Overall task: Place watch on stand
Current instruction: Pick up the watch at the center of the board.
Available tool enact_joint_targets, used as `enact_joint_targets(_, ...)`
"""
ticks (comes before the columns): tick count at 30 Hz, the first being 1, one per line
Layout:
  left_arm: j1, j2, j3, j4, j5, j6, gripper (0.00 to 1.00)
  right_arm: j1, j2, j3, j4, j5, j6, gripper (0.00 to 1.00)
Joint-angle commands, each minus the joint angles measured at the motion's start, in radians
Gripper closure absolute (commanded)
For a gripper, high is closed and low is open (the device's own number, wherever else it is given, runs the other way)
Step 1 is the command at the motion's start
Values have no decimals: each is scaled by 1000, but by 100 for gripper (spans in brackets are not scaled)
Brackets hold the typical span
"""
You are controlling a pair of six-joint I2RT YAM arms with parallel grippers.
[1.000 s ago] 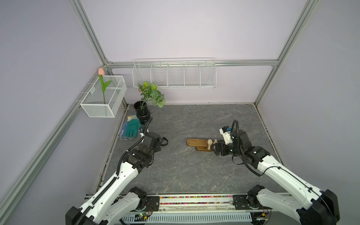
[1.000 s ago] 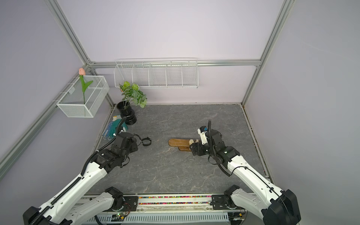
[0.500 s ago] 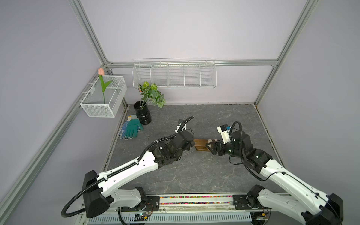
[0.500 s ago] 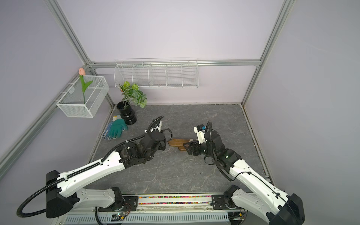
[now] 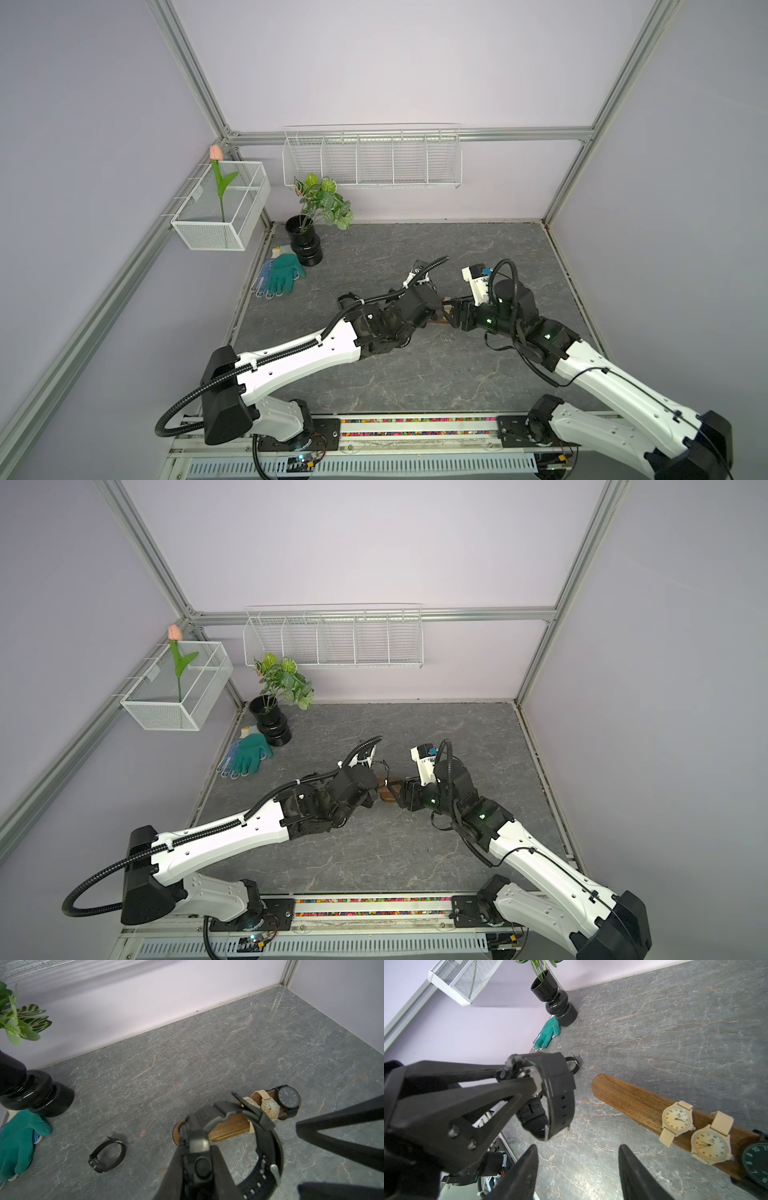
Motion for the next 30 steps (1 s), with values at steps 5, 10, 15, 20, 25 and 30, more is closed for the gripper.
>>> enact_joint_targets(5,-41,48,67,-1,-58,48,93,16,46,39,27,-16,28,48)
enact_joint_targets(10,-59,60,71,-3,-79,68,93,17,69,57,-15,12,20,66)
enact_joint_targets(15,-66,71,75,0,-70,85,92,19,82,71,-49,30,-2,83)
enact_joint_targets(20,-69,82,82,12,-33,85,90,19,89,80,-82,71,-11,92)
enact_joint_targets(25,-64,37,43,31,32,56,63,-4,77,82,-113,97,2,93)
enact_joint_targets(30,-39,-136,-131,185,263,84,30,-69,56,51,-105,47,10,93)
